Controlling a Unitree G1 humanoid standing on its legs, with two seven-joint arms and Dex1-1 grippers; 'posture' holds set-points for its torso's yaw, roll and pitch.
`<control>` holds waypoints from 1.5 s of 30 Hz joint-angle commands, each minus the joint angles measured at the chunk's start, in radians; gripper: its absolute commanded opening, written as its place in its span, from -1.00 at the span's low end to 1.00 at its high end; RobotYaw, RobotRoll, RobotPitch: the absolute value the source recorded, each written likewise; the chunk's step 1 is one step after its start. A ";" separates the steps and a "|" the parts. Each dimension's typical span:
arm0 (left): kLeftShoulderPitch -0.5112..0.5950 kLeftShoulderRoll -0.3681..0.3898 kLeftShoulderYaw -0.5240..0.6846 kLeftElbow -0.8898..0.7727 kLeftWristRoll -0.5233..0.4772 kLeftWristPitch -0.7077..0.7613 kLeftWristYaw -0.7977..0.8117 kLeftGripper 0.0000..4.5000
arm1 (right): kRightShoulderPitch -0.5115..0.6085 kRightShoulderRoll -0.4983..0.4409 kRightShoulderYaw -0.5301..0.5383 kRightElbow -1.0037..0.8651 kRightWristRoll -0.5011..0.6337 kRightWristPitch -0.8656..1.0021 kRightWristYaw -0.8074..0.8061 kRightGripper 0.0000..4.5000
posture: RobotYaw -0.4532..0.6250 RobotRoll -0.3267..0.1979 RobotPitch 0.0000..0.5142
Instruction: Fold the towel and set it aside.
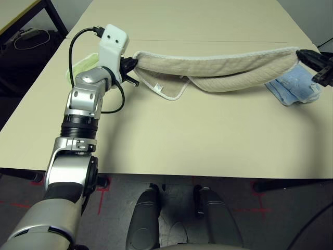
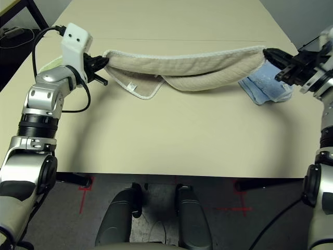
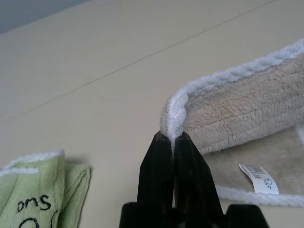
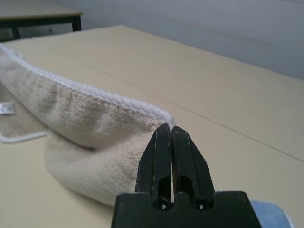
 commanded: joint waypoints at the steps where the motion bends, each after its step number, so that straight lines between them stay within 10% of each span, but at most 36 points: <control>1: -0.056 0.033 0.035 0.086 -0.038 -0.056 -0.068 -0.99 | -0.040 -0.033 -0.051 -0.013 0.065 0.124 0.000 -1.00 | -0.17 0.25 -0.04; 18: -0.339 0.103 0.020 0.459 0.002 -0.205 -0.153 -0.99 | -0.198 -0.094 -0.013 0.236 -0.052 0.006 -0.108 -1.00 | -0.18 0.25 -0.04; 45: -0.584 0.071 0.051 0.814 0.112 -0.505 0.387 -0.99 | -0.576 0.121 0.041 0.569 -0.259 -0.437 -0.611 -1.00 | -0.18 0.25 0.43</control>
